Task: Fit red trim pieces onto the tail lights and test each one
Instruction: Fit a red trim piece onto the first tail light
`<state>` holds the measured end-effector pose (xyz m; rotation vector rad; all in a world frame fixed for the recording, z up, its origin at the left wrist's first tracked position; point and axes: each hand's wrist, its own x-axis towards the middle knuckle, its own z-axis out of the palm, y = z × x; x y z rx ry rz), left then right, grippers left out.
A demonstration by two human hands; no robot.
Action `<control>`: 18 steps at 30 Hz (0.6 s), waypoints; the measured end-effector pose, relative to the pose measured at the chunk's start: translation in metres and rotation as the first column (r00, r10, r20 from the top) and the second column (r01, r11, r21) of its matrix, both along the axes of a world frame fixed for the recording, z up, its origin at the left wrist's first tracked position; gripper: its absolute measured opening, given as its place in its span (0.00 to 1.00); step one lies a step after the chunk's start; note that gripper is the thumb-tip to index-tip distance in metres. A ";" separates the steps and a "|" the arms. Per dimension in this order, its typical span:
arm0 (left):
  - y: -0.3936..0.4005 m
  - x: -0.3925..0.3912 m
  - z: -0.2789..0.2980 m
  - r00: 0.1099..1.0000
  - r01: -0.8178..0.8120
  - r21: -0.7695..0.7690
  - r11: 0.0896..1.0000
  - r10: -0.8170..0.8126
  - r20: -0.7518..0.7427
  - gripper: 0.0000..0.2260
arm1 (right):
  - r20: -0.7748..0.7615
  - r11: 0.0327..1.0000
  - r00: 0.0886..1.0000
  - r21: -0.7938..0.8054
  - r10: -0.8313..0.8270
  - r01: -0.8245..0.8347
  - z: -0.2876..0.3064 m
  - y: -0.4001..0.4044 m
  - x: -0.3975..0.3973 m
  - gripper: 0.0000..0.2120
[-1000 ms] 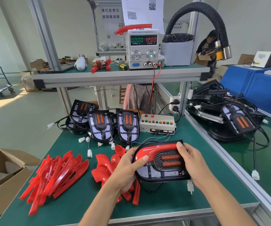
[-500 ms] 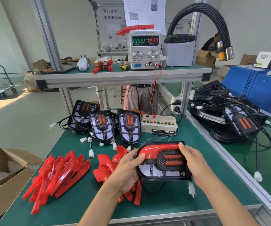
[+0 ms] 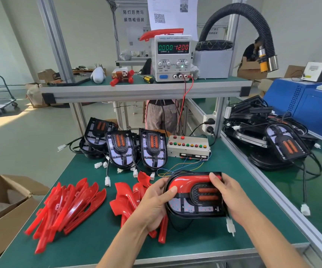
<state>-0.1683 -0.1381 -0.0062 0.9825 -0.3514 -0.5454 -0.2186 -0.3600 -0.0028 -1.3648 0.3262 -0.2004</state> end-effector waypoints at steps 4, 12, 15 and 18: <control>-0.002 0.000 0.003 0.999 -0.038 0.078 0.996 0.036 0.023 0.19 | -0.073 0.868 0.995 -0.497 -0.074 0.028 0.002 0.000 -0.002 0.27; -0.004 -0.006 0.006 0.993 0.117 0.109 0.987 -0.116 -0.019 0.17 | -0.148 0.253 0.961 -0.945 0.232 -0.206 0.042 0.024 0.004 0.36; -0.002 -0.008 0.003 0.990 0.141 0.096 0.985 -0.140 -0.014 0.18 | -0.286 0.177 0.910 -0.921 0.299 -0.347 0.051 0.014 0.011 0.41; -0.004 -0.007 0.005 0.994 0.107 0.104 0.989 -0.109 0.017 0.19 | -0.395 0.111 0.859 -0.887 0.325 -0.449 0.053 0.009 0.018 0.44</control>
